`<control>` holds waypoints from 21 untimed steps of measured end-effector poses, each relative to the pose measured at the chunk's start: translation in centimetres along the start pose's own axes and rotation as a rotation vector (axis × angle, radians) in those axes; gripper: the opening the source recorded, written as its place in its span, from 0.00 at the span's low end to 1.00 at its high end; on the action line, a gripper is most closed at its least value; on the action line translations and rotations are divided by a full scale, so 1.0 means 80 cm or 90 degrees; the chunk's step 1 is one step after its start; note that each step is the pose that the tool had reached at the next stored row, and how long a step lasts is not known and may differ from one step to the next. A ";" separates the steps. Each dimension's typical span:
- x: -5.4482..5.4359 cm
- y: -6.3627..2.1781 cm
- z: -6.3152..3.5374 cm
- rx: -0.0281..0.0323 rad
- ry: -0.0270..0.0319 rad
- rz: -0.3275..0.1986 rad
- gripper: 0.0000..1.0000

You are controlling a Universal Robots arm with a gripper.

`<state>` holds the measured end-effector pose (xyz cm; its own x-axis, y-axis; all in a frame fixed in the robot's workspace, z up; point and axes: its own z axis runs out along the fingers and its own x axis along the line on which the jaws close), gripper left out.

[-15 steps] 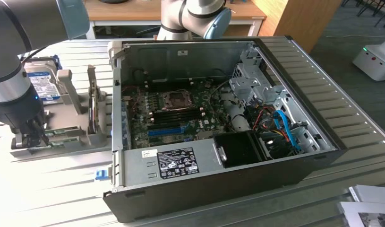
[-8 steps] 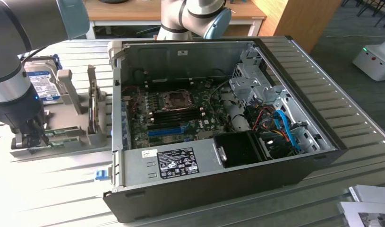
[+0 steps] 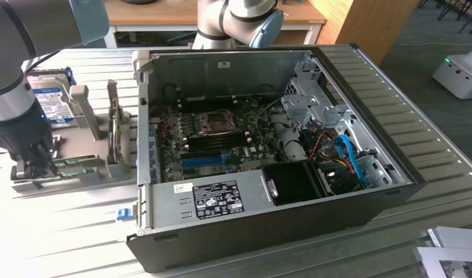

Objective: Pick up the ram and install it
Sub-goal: 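Pick up the ram and move it above insertion slot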

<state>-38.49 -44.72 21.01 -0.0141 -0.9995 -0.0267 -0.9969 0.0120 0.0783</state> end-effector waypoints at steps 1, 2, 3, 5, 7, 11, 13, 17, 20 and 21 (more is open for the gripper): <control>0.000 0.000 -0.001 -0.0002 0.0000 0.000 0.12; 0.000 0.000 -0.002 -0.0004 0.0000 0.000 0.12; 0.000 0.000 -0.003 -0.0006 0.0000 0.000 0.12; 0.000 0.000 -0.005 -0.0014 0.0000 0.000 0.12; 0.000 0.001 -0.008 -0.0023 0.0000 0.000 0.12; 0.000 0.001 -0.012 -0.0038 0.0000 0.000 0.12; 0.000 0.001 -0.014 -0.0044 0.0000 0.000 0.12; 0.000 0.001 -0.017 -0.0060 0.0001 0.000 0.12; -0.001 0.002 -0.021 -0.0074 0.0001 0.000 0.12; -0.001 0.002 -0.023 -0.0078 0.0001 0.000 0.12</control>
<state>-38.49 -44.72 22.82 -0.0144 -0.9995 -0.0265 -0.9958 0.0120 0.0905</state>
